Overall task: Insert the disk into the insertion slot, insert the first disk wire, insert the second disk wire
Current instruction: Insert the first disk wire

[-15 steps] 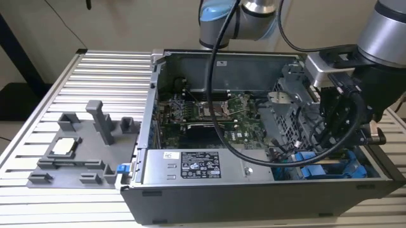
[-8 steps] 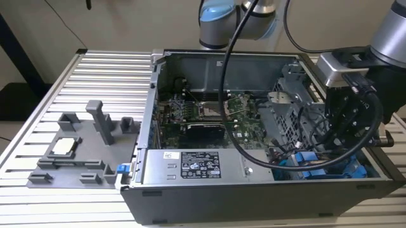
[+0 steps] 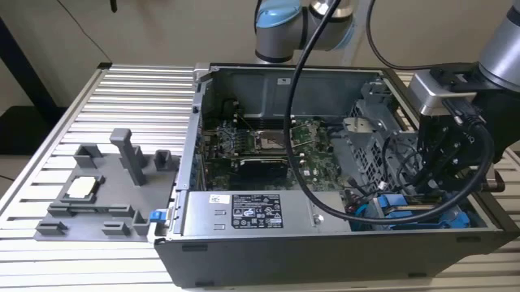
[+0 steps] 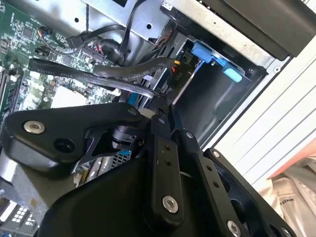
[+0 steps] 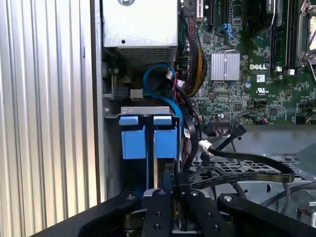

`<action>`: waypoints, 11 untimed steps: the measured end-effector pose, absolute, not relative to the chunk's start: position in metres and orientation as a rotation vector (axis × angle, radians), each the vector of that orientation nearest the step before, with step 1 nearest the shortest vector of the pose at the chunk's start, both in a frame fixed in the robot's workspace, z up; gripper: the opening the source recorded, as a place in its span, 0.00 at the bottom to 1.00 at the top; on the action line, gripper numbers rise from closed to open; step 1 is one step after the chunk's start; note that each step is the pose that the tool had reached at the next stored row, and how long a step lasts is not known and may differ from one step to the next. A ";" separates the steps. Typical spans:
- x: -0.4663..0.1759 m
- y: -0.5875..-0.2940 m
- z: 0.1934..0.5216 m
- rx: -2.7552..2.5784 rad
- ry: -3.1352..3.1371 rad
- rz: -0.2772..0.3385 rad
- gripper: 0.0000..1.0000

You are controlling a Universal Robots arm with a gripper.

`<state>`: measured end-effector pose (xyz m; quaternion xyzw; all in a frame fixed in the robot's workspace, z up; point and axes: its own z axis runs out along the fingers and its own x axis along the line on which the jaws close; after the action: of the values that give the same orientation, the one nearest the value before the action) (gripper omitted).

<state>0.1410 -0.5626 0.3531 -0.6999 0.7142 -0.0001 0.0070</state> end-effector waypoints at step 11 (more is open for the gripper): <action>0.142 -0.563 0.351 -2.180 2.242 0.005 0.16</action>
<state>0.1423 -0.5628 0.3506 -0.6971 0.7169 0.0017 0.0070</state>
